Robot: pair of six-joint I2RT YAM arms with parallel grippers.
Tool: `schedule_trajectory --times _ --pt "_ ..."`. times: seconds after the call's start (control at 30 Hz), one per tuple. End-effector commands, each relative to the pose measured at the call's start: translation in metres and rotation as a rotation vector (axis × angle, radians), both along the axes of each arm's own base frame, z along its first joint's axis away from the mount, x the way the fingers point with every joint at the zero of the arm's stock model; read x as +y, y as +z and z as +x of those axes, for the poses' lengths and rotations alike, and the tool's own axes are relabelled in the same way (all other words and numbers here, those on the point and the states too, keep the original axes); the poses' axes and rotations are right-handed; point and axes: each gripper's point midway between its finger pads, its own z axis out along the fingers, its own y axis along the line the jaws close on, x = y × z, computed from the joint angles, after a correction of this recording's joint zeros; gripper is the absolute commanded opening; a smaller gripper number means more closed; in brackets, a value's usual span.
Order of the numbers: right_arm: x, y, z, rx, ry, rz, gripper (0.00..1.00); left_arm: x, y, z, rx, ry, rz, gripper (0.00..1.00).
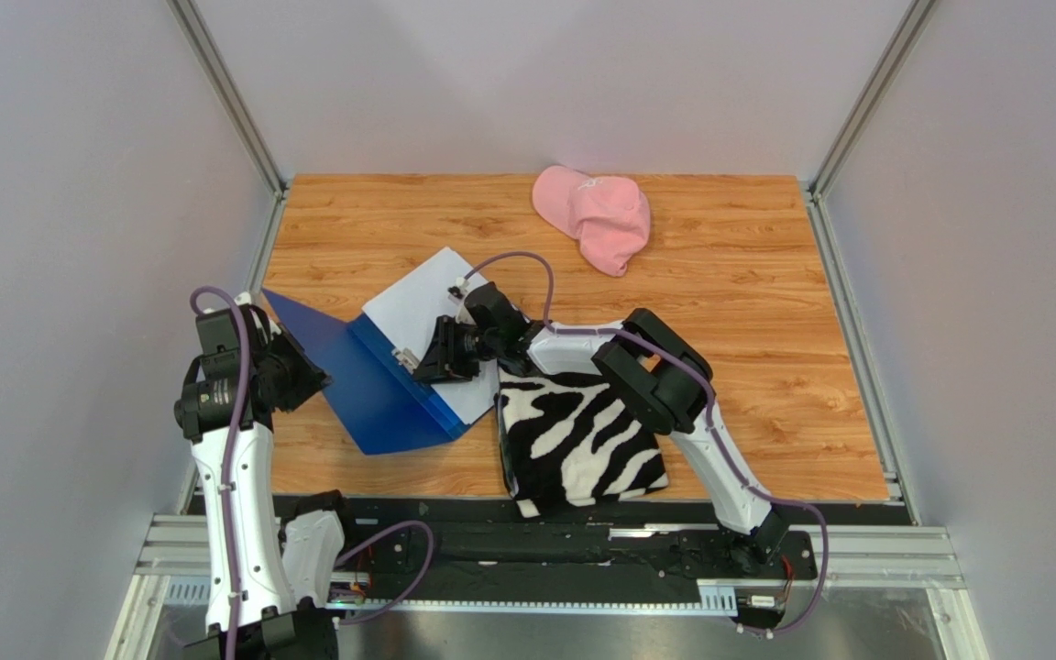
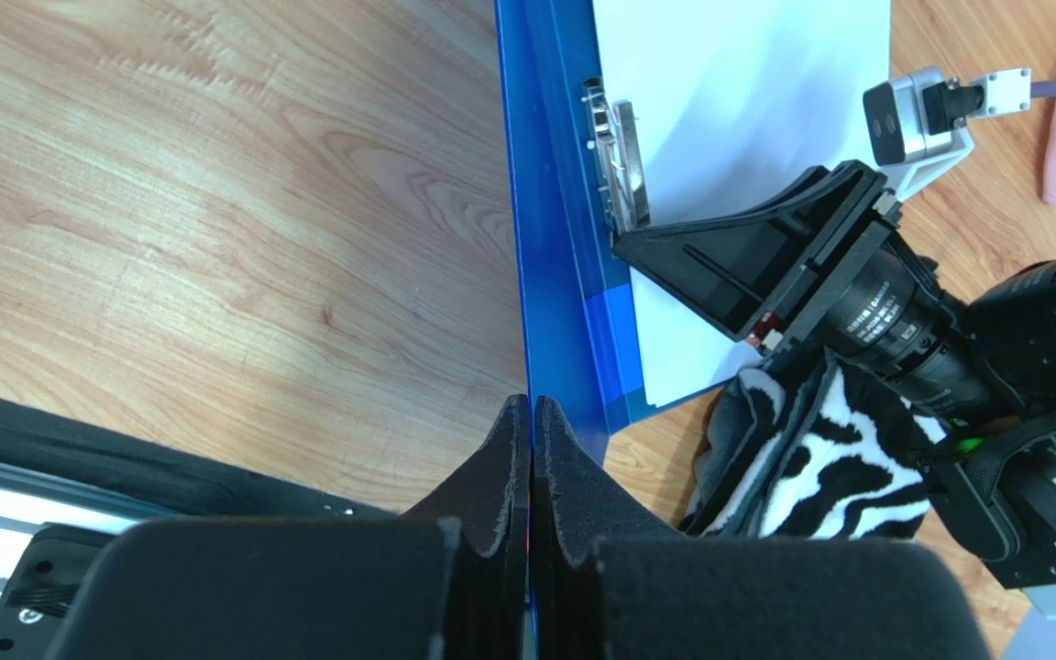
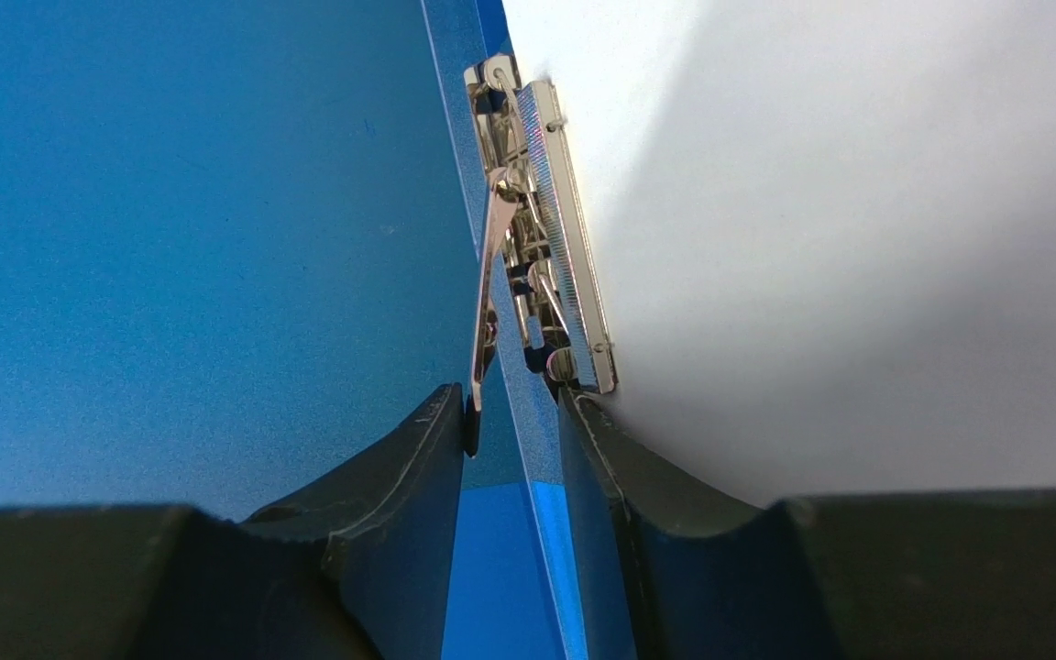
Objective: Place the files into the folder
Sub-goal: Clamp the file and folder with some files.
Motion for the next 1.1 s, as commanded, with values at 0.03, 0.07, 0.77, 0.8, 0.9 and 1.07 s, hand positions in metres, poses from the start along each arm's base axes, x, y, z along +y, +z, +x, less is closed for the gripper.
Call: schedule_trajectory --times 0.03,0.07,0.77,0.8,0.9,1.07 --pt "-0.046 -0.07 -0.024 0.163 0.007 -0.196 0.38 0.003 0.007 0.003 -0.02 -0.018 0.031 0.0" --pt "-0.047 -0.069 -0.024 0.179 0.002 -0.187 0.37 0.003 0.006 0.003 -0.019 -0.018 0.03 0.0" --pt "-0.099 -0.142 -0.02 0.068 -0.062 -0.523 0.0 0.028 0.026 0.002 -0.026 0.075 0.145 0.0" --pt "-0.099 -0.143 -0.021 0.067 -0.059 -0.541 0.0 0.029 0.026 0.002 -0.026 0.076 0.149 0.0" --pt "-0.108 -0.153 -0.037 0.085 -0.089 -0.633 0.0 0.027 0.025 0.003 -0.025 0.077 0.135 0.0" --pt "-0.113 -0.199 -0.071 0.095 -0.125 -0.743 0.0 0.016 0.019 0.008 -0.029 0.045 0.074 0.0"
